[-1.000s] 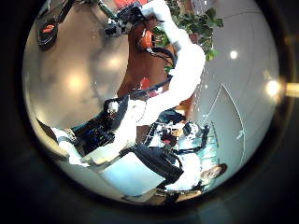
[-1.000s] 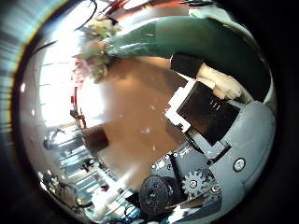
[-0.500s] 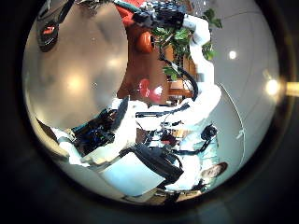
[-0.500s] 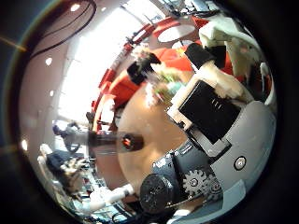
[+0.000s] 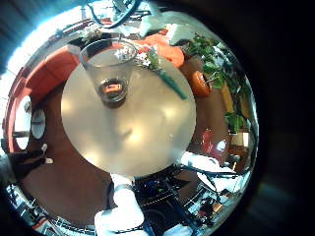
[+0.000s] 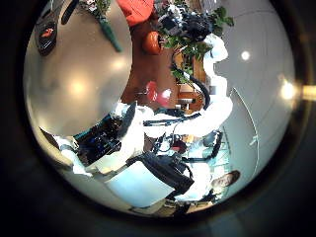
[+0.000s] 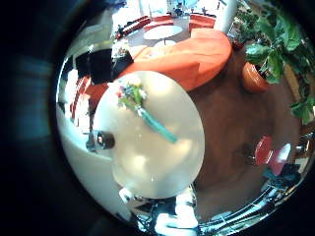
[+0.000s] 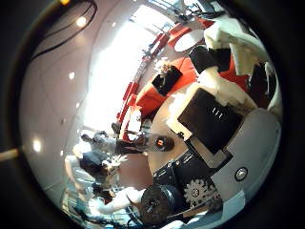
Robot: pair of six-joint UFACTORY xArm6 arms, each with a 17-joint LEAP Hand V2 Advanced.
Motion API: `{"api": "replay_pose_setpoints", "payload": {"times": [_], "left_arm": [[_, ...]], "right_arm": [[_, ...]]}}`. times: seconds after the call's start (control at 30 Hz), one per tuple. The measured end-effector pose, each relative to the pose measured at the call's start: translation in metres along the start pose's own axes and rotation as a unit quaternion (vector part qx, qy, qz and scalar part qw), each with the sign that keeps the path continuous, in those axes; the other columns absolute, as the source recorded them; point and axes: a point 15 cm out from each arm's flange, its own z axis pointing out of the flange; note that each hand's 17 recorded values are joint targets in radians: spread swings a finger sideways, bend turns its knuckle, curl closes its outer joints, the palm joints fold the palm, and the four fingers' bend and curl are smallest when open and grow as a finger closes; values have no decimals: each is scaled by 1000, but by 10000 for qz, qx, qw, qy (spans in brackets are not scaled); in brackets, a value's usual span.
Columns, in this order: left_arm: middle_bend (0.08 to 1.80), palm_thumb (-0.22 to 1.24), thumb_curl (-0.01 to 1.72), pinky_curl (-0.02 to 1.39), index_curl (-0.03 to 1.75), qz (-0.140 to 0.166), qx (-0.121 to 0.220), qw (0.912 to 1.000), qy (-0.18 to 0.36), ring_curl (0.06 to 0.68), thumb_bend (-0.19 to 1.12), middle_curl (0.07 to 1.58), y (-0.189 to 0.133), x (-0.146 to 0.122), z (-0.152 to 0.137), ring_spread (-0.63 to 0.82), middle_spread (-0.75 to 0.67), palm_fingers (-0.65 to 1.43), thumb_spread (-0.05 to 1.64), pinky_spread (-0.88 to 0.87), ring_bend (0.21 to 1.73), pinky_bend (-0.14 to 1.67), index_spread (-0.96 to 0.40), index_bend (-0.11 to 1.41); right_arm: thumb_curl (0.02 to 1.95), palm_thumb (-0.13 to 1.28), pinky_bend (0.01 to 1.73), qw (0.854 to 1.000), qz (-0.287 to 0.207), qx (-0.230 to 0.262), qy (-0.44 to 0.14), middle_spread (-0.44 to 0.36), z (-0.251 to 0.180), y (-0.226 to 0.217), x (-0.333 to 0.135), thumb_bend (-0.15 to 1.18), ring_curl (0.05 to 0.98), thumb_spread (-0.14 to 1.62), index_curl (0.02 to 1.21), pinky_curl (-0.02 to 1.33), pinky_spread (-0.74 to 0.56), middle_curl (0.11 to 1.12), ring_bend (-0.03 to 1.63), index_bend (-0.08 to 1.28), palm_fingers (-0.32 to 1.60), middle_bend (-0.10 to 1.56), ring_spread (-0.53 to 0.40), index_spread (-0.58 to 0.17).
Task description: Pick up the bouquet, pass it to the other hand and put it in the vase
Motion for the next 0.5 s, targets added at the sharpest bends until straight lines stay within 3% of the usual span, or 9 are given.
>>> {"api": "replay_pose_setpoints", "payload": {"times": [0.1,0.3,0.5], "left_arm": [[194,408,334,253,394,-3,16,10000,-23,200,-23,341,1,0,-1,584,407,144,1090,529,459,180,178,189],[194,408,334,253,395,11,77,10000,-29,200,-23,341,4,-4,-4,584,407,144,1090,529,459,180,178,189],[194,408,334,253,395,22,24,10000,20,200,-23,341,2,-3,0,584,407,144,1090,529,459,180,178,189]], "right_arm": [[845,731,1059,9982,95,-562,167,-172,48,7,11,-36,621,964,834,744,-375,770,1233,713,737,1071,-219,-309],[742,709,891,9860,270,-1439,793,-163,122,20,34,-30,578,1011,764,698,-265,717,1151,554,313,950,-202,-324],[660,677,786,9743,352,-1923,1119,-129,183,27,40,-28,538,1034,686,631,-125,674,1116,462,239,874,-184,-297]]}}
